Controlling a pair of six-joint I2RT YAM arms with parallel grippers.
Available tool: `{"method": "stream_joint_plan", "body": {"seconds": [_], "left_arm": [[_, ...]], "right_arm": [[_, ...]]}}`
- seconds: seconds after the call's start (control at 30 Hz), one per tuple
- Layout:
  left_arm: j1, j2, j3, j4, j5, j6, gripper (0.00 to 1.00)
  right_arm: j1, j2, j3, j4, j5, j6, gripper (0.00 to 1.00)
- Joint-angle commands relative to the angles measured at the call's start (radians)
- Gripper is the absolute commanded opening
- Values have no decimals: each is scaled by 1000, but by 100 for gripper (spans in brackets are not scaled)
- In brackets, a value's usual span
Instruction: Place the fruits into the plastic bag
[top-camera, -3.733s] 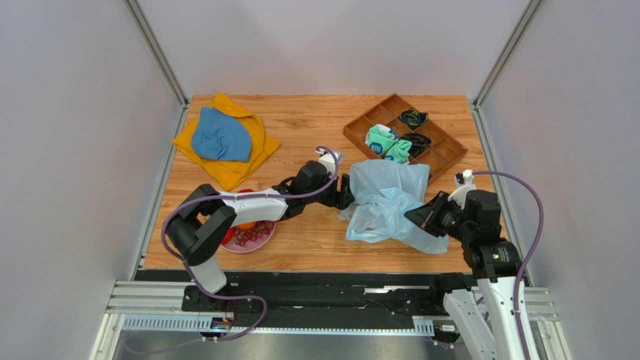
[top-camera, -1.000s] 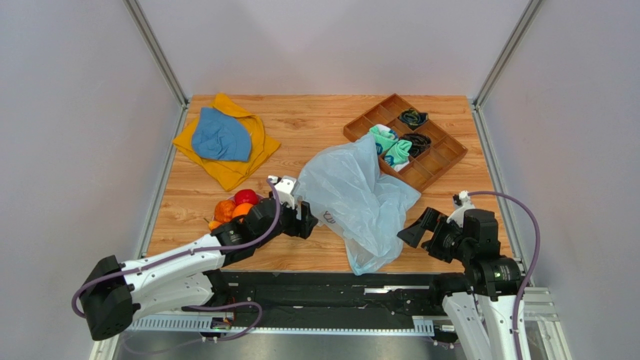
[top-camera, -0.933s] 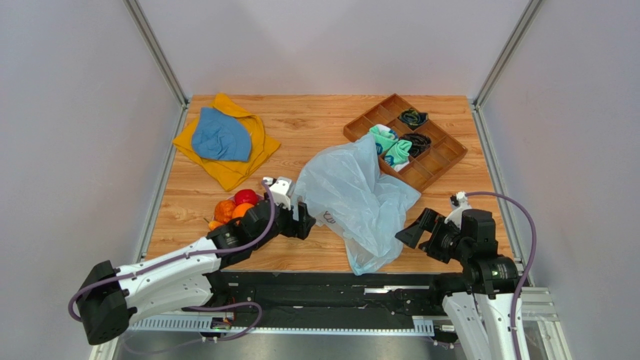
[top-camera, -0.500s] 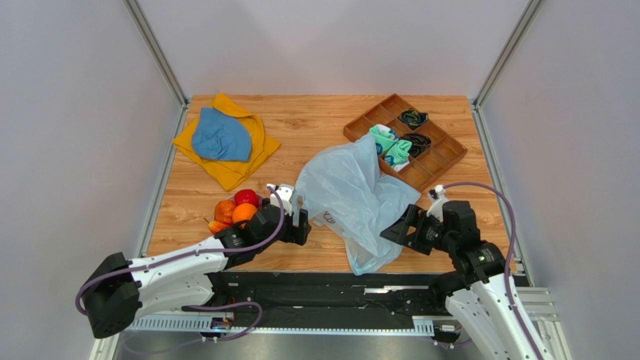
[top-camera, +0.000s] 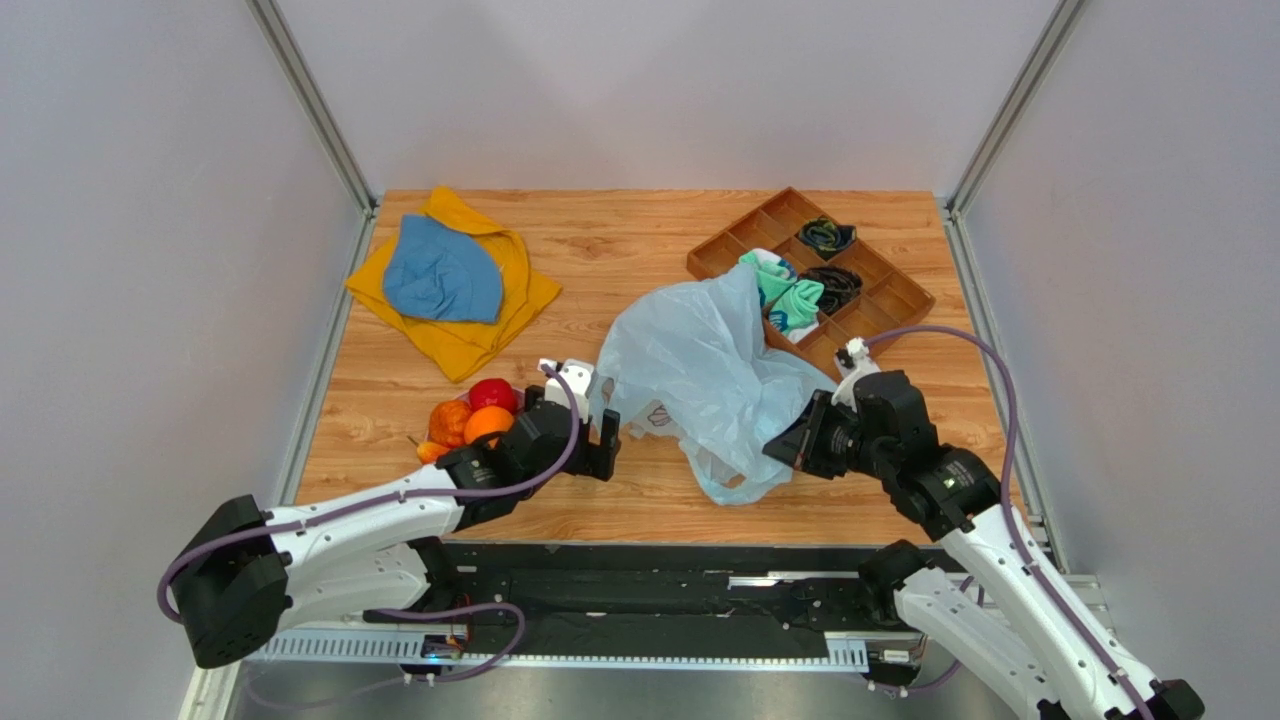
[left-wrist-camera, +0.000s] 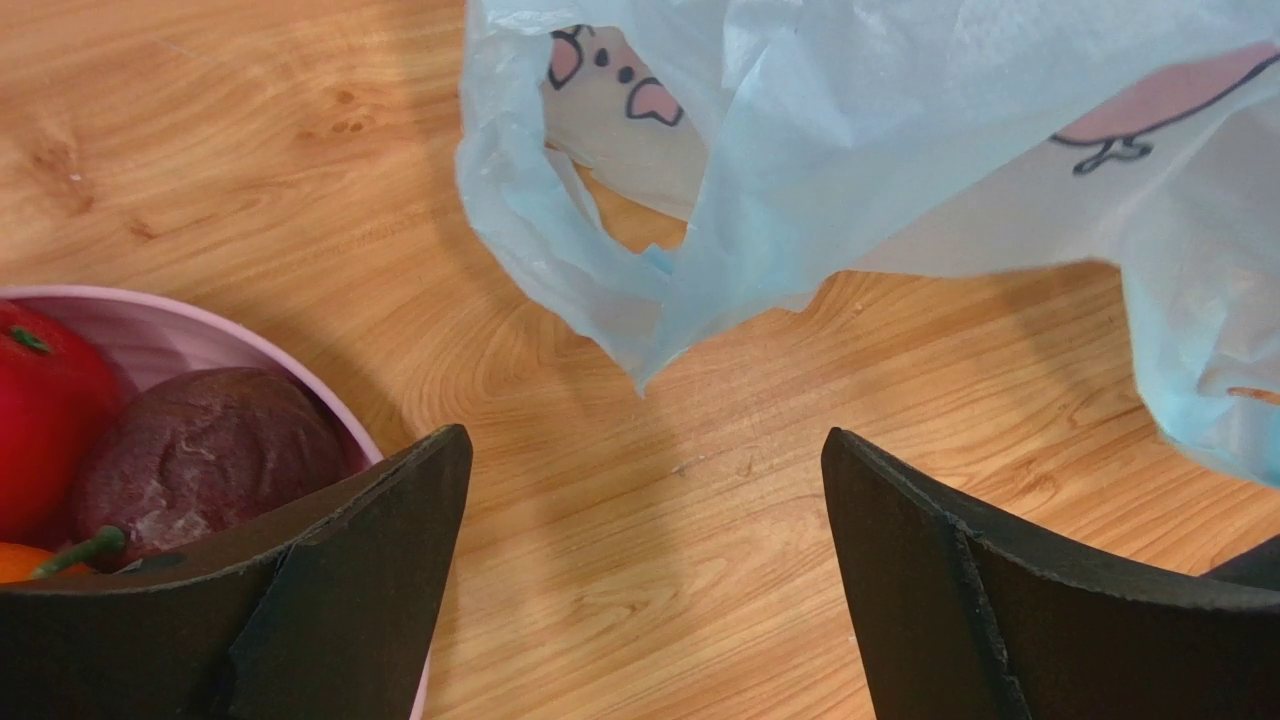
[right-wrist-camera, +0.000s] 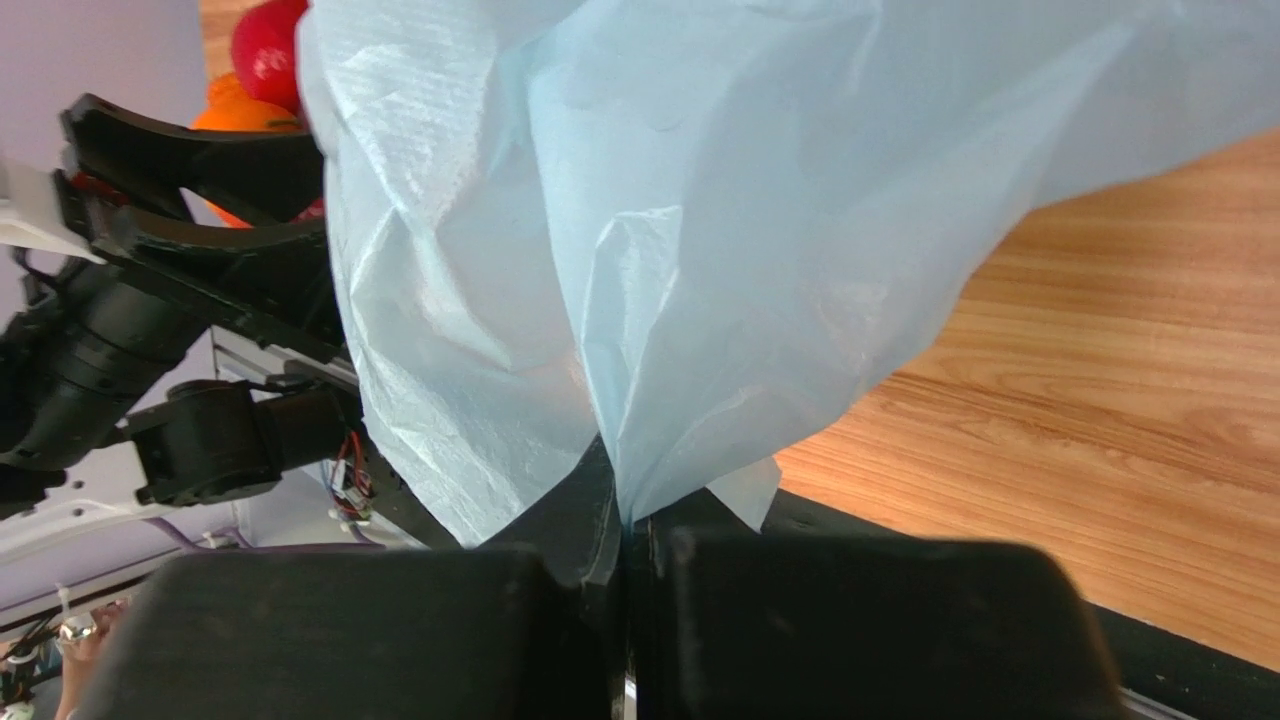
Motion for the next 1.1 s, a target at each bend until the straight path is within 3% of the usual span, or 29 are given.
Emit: {"method": "stream_joint_plan", "body": {"seconds": [0.0,0.3,0.5,0.7,0.87,1.0,1.07], "left_arm": [[3,1,60,21,-16,77,96],[3,50,91,149,27,129,96],[10,180,140,181,-10,109,94],[12,306,164,256,-53,99,85],[12,340,169,331,-78,112,71],[12,357,163,406,-33,146,68],[12,384,177,420,-29,161,61]], "right_arm": [[-3,15,85,31,17,-22,0],[-12,20,132,32,-50,-13,0],[-15,-3,128,37,-76,9,0],[-13,-23,123,43,-98,23,0],[-16,-25,117,43,-107,24,0],[-18,-29,108,43,-112,24,0],[-19,-34,111,43,-115,27,0]]}}
